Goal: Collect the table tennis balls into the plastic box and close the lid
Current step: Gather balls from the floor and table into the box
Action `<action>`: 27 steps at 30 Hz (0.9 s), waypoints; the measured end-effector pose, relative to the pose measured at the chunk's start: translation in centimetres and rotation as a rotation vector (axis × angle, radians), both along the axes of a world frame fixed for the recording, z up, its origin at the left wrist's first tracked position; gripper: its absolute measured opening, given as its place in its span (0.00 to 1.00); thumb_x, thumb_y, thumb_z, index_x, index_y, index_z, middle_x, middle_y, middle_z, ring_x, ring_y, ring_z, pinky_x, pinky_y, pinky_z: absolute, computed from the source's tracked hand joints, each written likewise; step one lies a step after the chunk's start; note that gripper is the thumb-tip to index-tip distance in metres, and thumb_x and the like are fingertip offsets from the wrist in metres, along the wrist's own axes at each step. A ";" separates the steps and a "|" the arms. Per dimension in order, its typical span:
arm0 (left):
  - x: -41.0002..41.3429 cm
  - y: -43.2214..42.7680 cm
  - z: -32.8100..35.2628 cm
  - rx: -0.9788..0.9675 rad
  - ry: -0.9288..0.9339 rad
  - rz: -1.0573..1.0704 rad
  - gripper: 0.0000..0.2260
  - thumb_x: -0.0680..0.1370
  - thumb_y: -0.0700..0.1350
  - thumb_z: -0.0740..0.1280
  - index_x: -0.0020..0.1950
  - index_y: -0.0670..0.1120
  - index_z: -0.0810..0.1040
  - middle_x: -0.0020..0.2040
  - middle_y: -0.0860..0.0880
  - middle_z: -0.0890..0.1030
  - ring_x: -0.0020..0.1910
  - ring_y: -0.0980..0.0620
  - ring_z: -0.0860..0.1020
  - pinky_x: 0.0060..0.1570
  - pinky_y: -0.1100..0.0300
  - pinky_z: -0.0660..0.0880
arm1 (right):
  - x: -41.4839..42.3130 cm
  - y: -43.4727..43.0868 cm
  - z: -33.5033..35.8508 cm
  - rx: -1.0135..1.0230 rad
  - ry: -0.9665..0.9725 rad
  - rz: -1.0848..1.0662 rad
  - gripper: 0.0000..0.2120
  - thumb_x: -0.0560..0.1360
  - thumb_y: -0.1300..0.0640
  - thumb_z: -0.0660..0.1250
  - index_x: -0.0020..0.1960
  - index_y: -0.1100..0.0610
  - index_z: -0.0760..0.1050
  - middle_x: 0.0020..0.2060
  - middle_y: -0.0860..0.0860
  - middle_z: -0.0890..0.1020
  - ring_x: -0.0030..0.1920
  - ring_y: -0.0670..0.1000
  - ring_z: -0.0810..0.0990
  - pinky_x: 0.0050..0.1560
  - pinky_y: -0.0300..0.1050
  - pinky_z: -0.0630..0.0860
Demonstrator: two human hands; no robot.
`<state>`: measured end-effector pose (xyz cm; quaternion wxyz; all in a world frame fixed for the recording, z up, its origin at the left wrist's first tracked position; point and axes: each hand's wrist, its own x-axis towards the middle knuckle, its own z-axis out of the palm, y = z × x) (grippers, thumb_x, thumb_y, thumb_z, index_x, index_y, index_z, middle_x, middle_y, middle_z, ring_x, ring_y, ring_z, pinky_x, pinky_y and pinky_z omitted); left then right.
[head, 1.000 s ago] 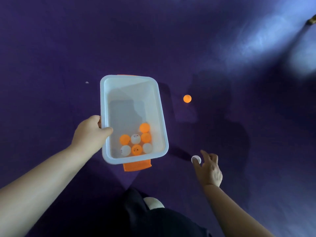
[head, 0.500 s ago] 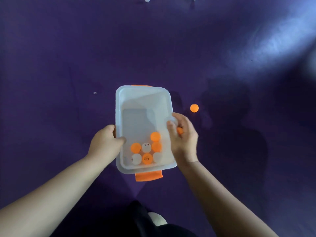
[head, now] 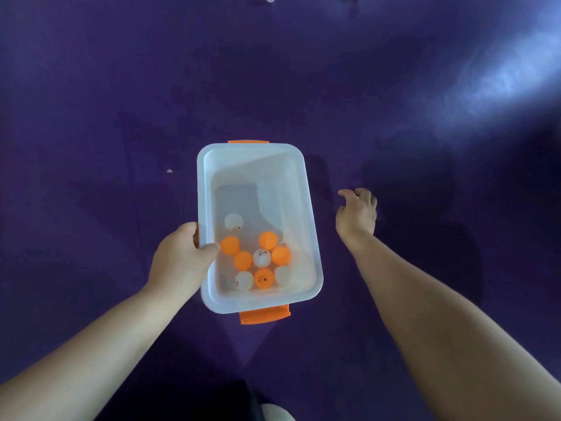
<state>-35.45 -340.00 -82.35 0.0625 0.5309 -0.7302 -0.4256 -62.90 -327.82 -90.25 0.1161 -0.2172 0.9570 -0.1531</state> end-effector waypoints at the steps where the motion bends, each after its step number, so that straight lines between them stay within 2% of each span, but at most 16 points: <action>1: 0.0 -0.4 -0.2 0.001 0.005 0.005 0.05 0.72 0.44 0.66 0.45 0.44 0.76 0.41 0.46 0.82 0.41 0.43 0.79 0.43 0.43 0.75 | -0.6 -0.3 -0.4 0.091 -0.036 0.036 0.26 0.75 0.68 0.61 0.70 0.52 0.67 0.73 0.55 0.61 0.73 0.57 0.58 0.69 0.51 0.65; 3: 0.1 -1.2 -0.5 0.003 0.013 0.011 0.04 0.72 0.44 0.66 0.44 0.45 0.76 0.41 0.46 0.82 0.41 0.44 0.79 0.42 0.44 0.75 | -1.3 -1.1 -0.9 0.223 -0.114 0.059 0.31 0.73 0.71 0.62 0.73 0.50 0.63 0.76 0.54 0.54 0.76 0.57 0.52 0.71 0.52 0.63; 4: 0.2 -1.6 -0.6 0.008 0.019 0.015 0.03 0.72 0.44 0.66 0.44 0.45 0.76 0.40 0.47 0.82 0.40 0.45 0.79 0.41 0.45 0.75 | -1.5 -1.4 -1.2 0.260 -0.134 0.055 0.31 0.73 0.71 0.61 0.72 0.50 0.64 0.76 0.54 0.54 0.75 0.58 0.53 0.70 0.52 0.65; 8: 1.2 -3.4 -1.4 0.042 0.043 0.041 0.01 0.72 0.43 0.66 0.43 0.47 0.76 0.38 0.49 0.81 0.38 0.47 0.78 0.37 0.51 0.73 | -1.0 -1.6 -1.8 0.260 -0.173 -0.065 0.22 0.74 0.67 0.61 0.67 0.54 0.69 0.66 0.58 0.66 0.61 0.62 0.69 0.57 0.52 0.72; 10: 2.0 -4.3 -1.4 0.056 0.039 0.062 0.02 0.72 0.43 0.65 0.43 0.46 0.75 0.37 0.49 0.80 0.37 0.47 0.77 0.36 0.52 0.73 | 0.7 -2.5 -0.3 0.054 -0.213 -0.172 0.16 0.74 0.62 0.65 0.61 0.56 0.71 0.59 0.57 0.73 0.51 0.58 0.75 0.47 0.49 0.72; 13: 3.3 -5.4 -0.2 0.075 0.003 0.090 0.02 0.72 0.42 0.65 0.41 0.45 0.73 0.35 0.49 0.77 0.33 0.49 0.73 0.30 0.56 0.67 | 5.7 -5.2 4.8 -0.425 -0.175 -0.162 0.12 0.72 0.53 0.69 0.53 0.54 0.73 0.42 0.45 0.77 0.41 0.47 0.76 0.40 0.41 0.72; 15: 4.0 -6.0 1.7 0.081 -0.039 0.100 0.03 0.72 0.42 0.65 0.40 0.45 0.72 0.33 0.50 0.75 0.31 0.51 0.71 0.29 0.58 0.64 | 9.5 -6.9 9.2 -0.618 -0.126 -0.104 0.13 0.71 0.53 0.71 0.53 0.53 0.74 0.39 0.41 0.77 0.39 0.42 0.76 0.40 0.34 0.73; 16: 4.4 -6.2 3.0 0.086 -0.060 0.105 0.03 0.72 0.42 0.64 0.40 0.45 0.71 0.34 0.51 0.74 0.31 0.51 0.72 0.28 0.58 0.63 | 11.1 -7.5 11.3 -0.644 -0.128 -0.062 0.13 0.71 0.53 0.72 0.54 0.52 0.74 0.40 0.41 0.78 0.39 0.41 0.76 0.41 0.31 0.73; 19: 5.4 -6.7 7.8 0.111 -0.101 0.112 0.02 0.73 0.42 0.64 0.44 0.47 0.72 0.37 0.52 0.76 0.35 0.51 0.74 0.28 0.59 0.66 | 14.4 -8.6 16.6 -0.529 -0.252 0.076 0.18 0.70 0.53 0.72 0.58 0.51 0.73 0.43 0.41 0.78 0.42 0.39 0.77 0.42 0.28 0.72; 21: 5.7 -6.8 11.5 0.130 -0.105 0.110 0.03 0.73 0.42 0.64 0.45 0.48 0.72 0.36 0.54 0.75 0.36 0.51 0.74 0.29 0.60 0.66 | 15.3 -8.5 19.7 -0.442 -0.277 0.122 0.21 0.72 0.51 0.71 0.63 0.51 0.71 0.47 0.42 0.78 0.46 0.42 0.77 0.46 0.35 0.75; 24: 5.8 -6.6 17.9 0.145 -0.115 0.099 0.02 0.74 0.42 0.64 0.45 0.48 0.72 0.36 0.54 0.74 0.38 0.48 0.75 0.29 0.60 0.65 | 15.6 -7.4 25.3 -0.339 -0.221 0.076 0.18 0.74 0.53 0.68 0.63 0.52 0.72 0.51 0.43 0.76 0.49 0.45 0.77 0.50 0.44 0.76; 27: 5.4 -6.3 25.1 0.153 -0.121 0.075 0.02 0.74 0.42 0.64 0.43 0.48 0.71 0.36 0.53 0.74 0.37 0.48 0.75 0.28 0.60 0.64 | 15.5 -6.3 32.1 -0.281 -0.251 0.016 0.16 0.75 0.55 0.66 0.62 0.52 0.72 0.52 0.45 0.77 0.48 0.44 0.76 0.48 0.41 0.73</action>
